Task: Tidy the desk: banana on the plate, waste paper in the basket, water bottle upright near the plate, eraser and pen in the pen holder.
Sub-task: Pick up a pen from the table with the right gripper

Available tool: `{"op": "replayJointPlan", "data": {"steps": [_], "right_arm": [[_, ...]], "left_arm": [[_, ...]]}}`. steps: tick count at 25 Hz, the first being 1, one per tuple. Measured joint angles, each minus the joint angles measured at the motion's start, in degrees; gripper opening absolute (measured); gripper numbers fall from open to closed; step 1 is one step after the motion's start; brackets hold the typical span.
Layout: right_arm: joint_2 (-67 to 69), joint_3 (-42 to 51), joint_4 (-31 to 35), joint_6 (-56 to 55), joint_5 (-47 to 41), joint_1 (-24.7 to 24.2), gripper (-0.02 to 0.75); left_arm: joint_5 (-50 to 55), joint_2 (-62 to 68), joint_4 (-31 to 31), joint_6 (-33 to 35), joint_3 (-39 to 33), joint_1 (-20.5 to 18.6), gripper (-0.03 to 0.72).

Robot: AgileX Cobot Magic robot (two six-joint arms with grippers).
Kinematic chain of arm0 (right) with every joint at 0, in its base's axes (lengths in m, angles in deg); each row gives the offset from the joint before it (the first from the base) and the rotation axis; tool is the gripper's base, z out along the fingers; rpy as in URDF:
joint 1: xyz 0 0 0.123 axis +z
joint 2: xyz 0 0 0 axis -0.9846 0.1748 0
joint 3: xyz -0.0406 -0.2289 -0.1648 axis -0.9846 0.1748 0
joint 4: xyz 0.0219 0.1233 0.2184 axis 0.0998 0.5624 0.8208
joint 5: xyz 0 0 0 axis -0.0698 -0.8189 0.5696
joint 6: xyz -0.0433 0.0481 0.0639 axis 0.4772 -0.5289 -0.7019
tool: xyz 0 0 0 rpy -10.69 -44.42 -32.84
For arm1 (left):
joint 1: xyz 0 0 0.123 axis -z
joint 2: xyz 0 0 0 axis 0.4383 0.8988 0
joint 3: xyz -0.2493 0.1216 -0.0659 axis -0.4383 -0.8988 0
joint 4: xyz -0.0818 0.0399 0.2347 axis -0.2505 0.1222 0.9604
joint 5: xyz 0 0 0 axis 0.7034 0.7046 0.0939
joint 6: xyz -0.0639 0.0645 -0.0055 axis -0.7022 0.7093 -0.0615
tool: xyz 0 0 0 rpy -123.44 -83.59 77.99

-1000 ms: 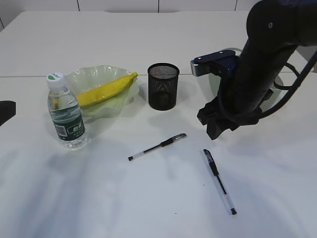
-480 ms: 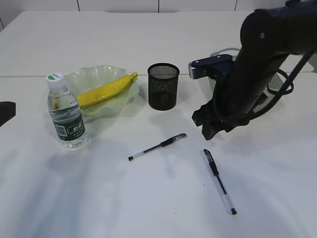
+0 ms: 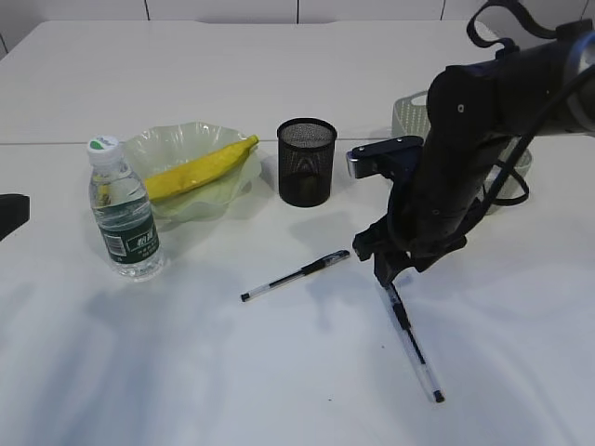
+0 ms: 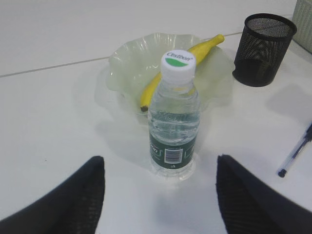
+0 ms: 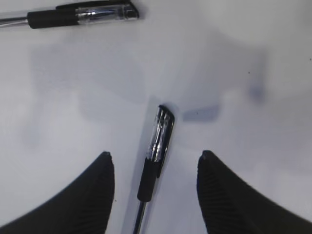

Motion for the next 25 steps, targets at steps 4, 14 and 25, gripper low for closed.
{"op": "replayJointPlan", "data": {"steps": [4,14,25], "right_arm": [[1.15,0.00,0.00,-0.33,0.92,0.00,0.409],[4.28,0.00,0.00,-1.43,3.71,-0.93,0.409],[4.41,0.00,0.00,-1.43,5.37,-1.28,0.409]], "left_arm": [[0.00,0.00,0.00,0.00,0.00,0.00,0.508],[0.00,0.00,0.00,0.00,0.00,0.00,0.508],[0.00,0.00,0.00,0.00,0.00,0.00,0.508]]}}
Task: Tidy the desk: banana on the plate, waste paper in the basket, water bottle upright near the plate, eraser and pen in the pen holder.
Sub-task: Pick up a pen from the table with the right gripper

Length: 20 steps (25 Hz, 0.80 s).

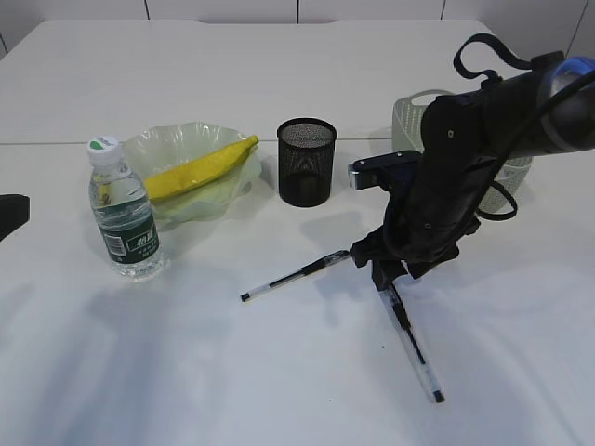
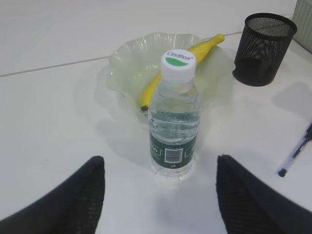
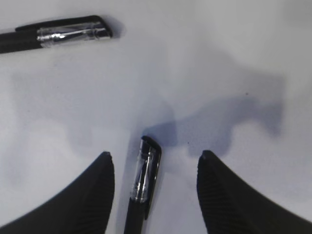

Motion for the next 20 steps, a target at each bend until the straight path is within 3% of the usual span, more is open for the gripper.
{"op": "replayJointPlan", "data": {"steps": [20], "right_arm": [[1.49,0.00,-6.30,-1.08,-2.72,0.00,0.406]], "left_arm": [[0.00,0.00,0.00,0.00,0.00,0.00,0.508]]}}
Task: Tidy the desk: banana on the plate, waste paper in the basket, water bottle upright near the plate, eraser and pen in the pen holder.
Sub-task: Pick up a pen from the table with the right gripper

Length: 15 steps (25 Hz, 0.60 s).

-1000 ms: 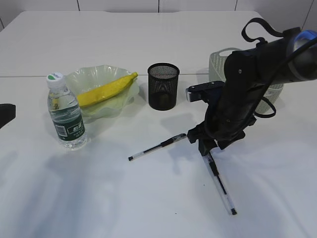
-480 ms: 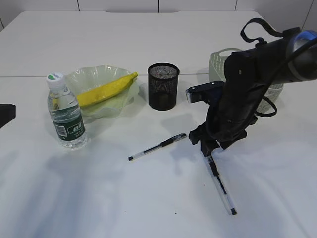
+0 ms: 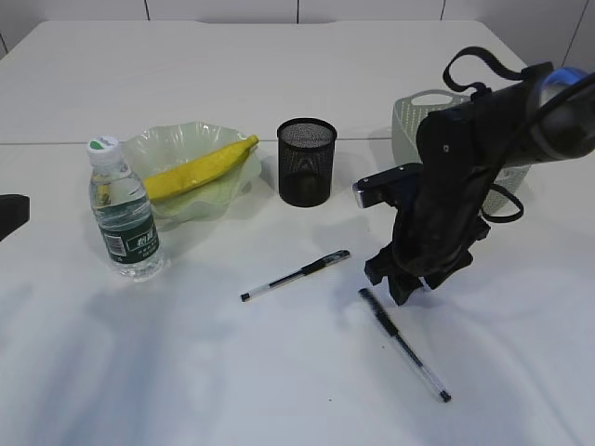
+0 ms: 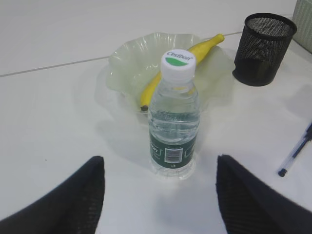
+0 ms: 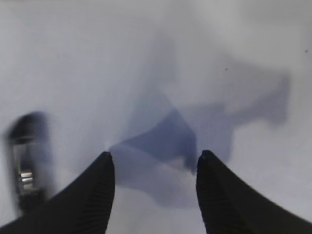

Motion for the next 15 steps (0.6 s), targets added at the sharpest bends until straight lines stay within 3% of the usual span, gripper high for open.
{"op": "replayJointPlan", "data": {"steps": [11,15], "right_arm": [[0.02,0.00,0.31,0.01,-0.45,0.00,0.377],[-3.49,0.00,5.55,8.02,-1.29,0.54,0.376]], "left_arm": [[0.00,0.00,0.00,0.00,0.00,0.00,0.508],[0.00,0.00,0.00,0.00,0.00,0.00,0.508]]}}
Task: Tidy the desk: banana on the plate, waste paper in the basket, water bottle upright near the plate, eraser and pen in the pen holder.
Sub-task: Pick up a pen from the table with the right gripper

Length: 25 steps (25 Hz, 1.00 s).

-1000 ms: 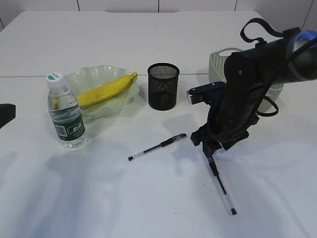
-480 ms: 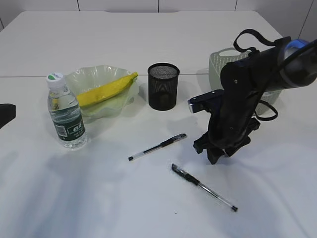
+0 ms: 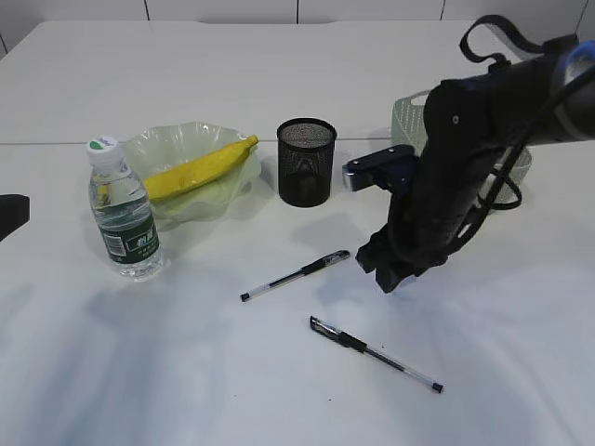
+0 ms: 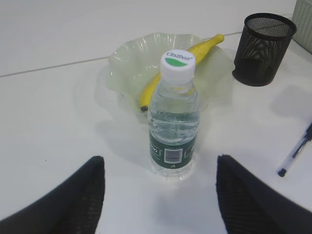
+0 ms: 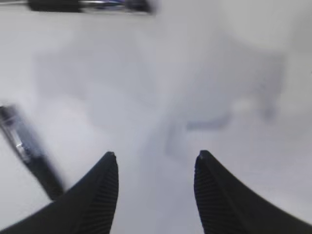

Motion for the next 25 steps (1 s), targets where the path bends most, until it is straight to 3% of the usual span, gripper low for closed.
{"op": "replayJointPlan", "data": {"steps": [10,25], "right_arm": [[-2.00,0.00,13.15,24.26,-5.53,5.70,0.376],[1.92,0.00,13.45,26.55,-6.05,6.69,0.376]], "left_arm": [[0.00,0.00,0.00,0.00,0.00,0.00,0.508],[0.00,0.00,0.10,0.00,0.00,0.00,0.508]]}}
